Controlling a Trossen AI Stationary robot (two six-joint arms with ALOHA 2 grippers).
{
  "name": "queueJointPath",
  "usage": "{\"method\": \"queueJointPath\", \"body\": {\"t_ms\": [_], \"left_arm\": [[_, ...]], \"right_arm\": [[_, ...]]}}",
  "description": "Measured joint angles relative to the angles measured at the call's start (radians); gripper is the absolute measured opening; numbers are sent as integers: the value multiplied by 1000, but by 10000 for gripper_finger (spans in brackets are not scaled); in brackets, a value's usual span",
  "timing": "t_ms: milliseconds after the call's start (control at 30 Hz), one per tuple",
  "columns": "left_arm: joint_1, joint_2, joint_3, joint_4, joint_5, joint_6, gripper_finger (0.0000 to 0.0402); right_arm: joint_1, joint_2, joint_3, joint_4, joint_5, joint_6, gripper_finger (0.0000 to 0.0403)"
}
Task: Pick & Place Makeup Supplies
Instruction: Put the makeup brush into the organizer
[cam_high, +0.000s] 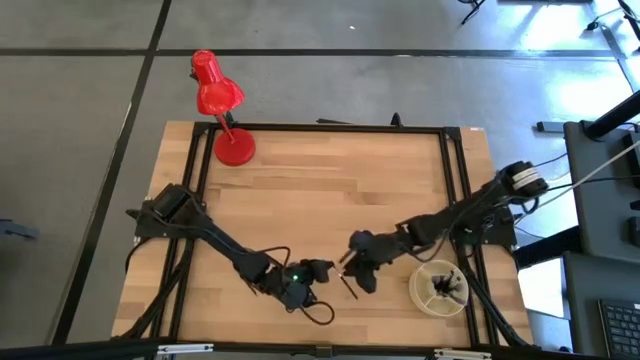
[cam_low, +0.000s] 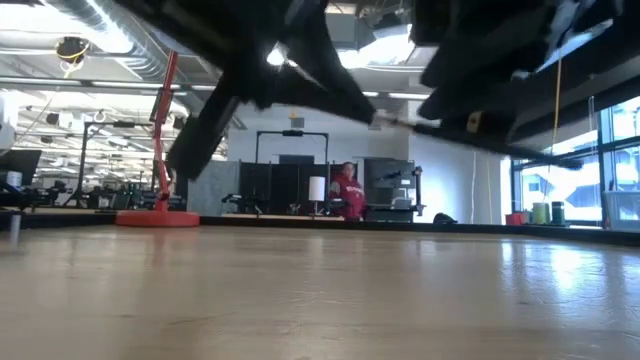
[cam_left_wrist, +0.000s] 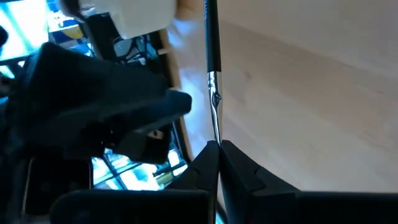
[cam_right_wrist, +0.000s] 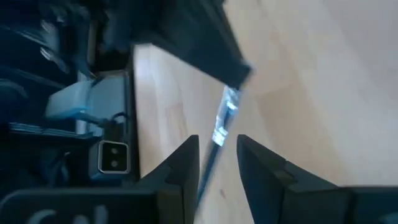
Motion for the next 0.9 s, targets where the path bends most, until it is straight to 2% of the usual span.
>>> {"method": "queueJointPath", "body": {"t_ms": [233,500,733,900], "left_arm": [[1,36,0,54,-24,49,5],[4,36,-1,68,-26,32,4],[3,33,0,67,-27,-4,3],[2,33,0,70,-28,0,3]], "right_arm": [[-57,102,0,121,-119,-6,108],[-70,139,2,141,-117,-8,108],[-72,51,3,64,-130,-33,108],[-72,-46,5,-99,-25,-83,108]]}}
